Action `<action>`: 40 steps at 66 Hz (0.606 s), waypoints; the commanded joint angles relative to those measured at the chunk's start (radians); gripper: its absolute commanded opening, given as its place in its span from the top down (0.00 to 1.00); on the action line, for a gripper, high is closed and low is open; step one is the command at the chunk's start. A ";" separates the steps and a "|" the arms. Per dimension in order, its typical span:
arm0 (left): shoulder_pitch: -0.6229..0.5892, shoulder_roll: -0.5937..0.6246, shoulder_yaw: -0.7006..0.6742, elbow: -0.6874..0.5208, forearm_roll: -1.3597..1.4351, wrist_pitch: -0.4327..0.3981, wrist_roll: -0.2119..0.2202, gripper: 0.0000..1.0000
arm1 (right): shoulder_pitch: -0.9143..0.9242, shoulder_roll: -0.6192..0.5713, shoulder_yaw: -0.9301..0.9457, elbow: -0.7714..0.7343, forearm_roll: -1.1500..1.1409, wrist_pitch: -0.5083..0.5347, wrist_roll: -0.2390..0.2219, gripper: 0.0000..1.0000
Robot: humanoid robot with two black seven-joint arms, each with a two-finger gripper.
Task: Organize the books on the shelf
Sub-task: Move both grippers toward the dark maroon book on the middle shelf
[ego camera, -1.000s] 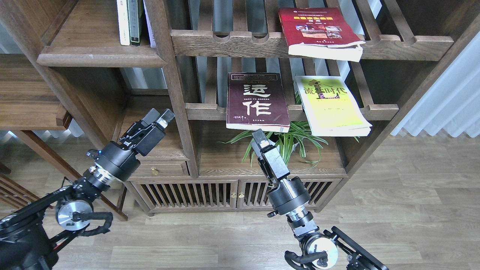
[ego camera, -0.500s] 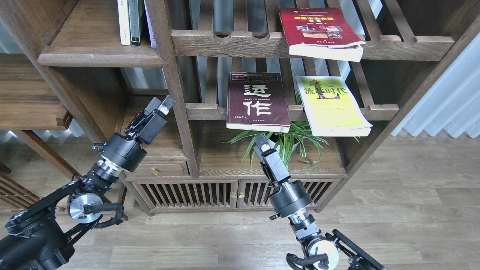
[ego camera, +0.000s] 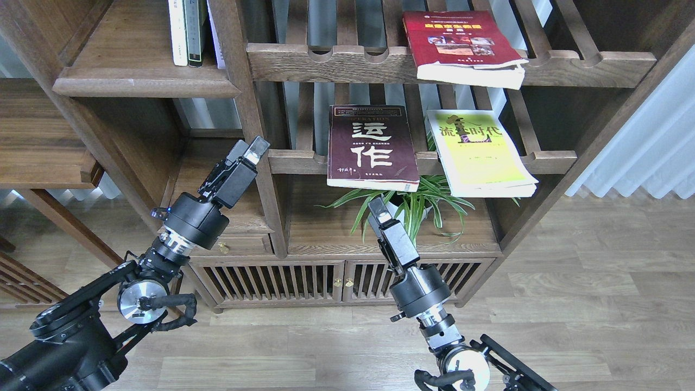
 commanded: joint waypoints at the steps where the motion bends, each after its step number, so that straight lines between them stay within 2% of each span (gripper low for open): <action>1: 0.017 0.000 -0.003 0.000 0.000 0.000 0.000 0.00 | 0.018 0.000 -0.021 -0.027 0.064 0.000 0.001 0.01; 9: 0.045 0.000 -0.002 0.000 0.006 0.000 0.000 0.00 | 0.057 0.000 -0.043 -0.032 0.162 0.000 0.000 0.01; 19: 0.086 -0.001 -0.002 0.000 0.038 0.000 0.000 0.00 | 0.123 0.000 -0.075 -0.060 0.249 -0.070 0.000 0.01; 40: 0.137 -0.042 -0.065 0.002 0.040 0.000 0.000 0.00 | 0.256 0.000 -0.106 -0.262 0.326 -0.117 -0.004 0.01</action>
